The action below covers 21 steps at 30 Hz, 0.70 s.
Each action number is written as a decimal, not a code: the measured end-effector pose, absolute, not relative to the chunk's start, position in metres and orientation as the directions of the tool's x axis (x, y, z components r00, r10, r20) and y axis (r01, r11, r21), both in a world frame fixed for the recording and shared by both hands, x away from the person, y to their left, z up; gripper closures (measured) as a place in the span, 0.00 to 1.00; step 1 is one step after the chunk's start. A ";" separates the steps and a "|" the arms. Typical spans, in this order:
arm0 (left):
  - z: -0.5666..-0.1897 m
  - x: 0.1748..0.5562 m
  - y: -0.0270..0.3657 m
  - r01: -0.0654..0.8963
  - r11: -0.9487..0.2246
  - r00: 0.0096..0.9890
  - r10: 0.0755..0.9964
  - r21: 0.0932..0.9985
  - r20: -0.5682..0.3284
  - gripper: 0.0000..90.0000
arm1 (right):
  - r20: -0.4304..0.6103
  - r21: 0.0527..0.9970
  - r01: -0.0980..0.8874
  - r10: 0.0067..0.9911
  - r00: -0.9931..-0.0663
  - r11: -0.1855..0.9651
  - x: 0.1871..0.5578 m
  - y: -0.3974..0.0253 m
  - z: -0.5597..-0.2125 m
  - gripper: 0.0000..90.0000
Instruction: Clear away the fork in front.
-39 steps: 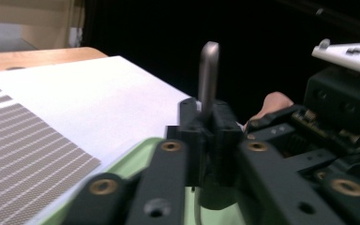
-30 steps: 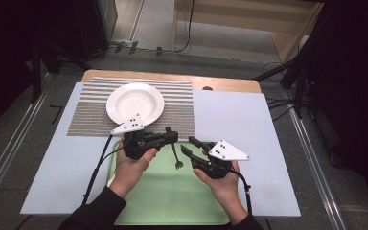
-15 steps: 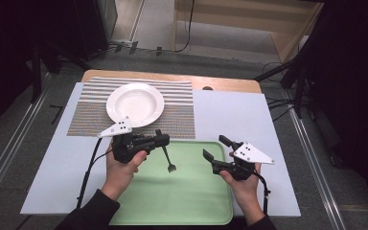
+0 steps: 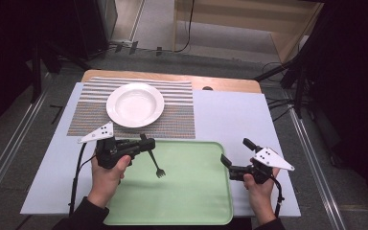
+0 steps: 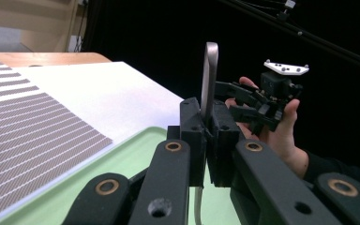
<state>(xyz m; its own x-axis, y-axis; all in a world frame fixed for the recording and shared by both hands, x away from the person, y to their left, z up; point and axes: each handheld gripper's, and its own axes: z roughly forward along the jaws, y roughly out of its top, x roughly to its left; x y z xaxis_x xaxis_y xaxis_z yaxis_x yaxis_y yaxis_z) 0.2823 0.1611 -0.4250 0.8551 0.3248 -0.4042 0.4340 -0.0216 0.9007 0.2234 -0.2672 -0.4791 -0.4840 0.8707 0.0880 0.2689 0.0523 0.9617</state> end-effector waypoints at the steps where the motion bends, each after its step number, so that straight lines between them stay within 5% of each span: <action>1: -0.425 0.281 0.163 0.434 -0.023 0.855 0.326 0.900 -0.404 0.96 | 0.086 0.962 0.268 0.874 -0.477 0.052 0.223 -0.270 -0.480 0.00; 21: -0.430 0.268 0.181 0.471 -0.040 0.844 0.312 0.881 -0.436 0.96 | 0.046 0.955 0.288 0.931 -0.361 0.065 0.209 -0.311 -0.493 0.00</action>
